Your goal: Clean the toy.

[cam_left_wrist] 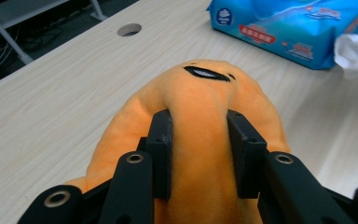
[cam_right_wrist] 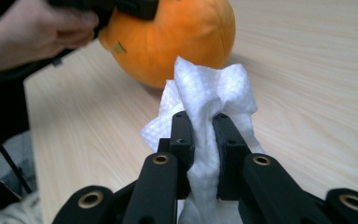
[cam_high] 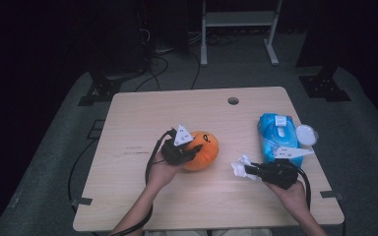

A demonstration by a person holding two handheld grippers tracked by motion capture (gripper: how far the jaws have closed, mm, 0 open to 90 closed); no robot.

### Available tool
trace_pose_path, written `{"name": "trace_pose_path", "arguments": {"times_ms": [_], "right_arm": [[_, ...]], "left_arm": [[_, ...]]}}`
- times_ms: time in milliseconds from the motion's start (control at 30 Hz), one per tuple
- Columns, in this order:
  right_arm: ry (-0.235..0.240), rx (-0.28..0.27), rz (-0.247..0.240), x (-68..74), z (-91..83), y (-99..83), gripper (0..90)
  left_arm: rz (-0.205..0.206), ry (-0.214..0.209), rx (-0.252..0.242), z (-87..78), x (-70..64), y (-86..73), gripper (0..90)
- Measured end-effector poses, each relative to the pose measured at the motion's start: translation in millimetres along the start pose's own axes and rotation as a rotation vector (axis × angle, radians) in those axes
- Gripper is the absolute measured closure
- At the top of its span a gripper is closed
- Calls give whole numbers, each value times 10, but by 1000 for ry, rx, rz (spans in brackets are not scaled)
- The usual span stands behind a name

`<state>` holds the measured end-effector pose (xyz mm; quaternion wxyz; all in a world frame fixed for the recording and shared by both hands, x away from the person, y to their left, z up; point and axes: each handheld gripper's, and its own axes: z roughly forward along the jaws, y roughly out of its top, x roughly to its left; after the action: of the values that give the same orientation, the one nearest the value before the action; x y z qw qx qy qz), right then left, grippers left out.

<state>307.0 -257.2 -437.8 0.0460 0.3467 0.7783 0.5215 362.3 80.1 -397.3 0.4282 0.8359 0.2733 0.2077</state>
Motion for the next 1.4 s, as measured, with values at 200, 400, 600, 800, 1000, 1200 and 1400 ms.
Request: {"name": "trace_pose_path", "arguments": {"times_ms": [200, 400, 600, 800, 1000, 1200, 1400], "right_arm": [[-36, 41, 14, -126, -23, -84, 768], [-38, 76, 34, -186, -40, -172, 686], [-22, 77, 49, -213, -54, -182, 610], [-21, 67, 40, -219, -57, -174, 587], [-24, 47, 45, -211, -106, -160, 580], [-38, 43, 35, -189, -132, -154, 558], [-45, 38, 33, -149, -142, -135, 531]], "left_arm": [[-31, -49, 21, 96, 7, -83, 589], [-41, -63, 27, 51, 17, -69, 492], [-60, -55, 14, -7, 21, -81, 451], [-82, -62, -5, -52, 53, -76, 433], [-97, -81, -30, -131, 75, -26, 400], [-102, -97, -46, -226, 61, -44, 348], [-106, -101, -54, -318, 71, -72, 312]]}}
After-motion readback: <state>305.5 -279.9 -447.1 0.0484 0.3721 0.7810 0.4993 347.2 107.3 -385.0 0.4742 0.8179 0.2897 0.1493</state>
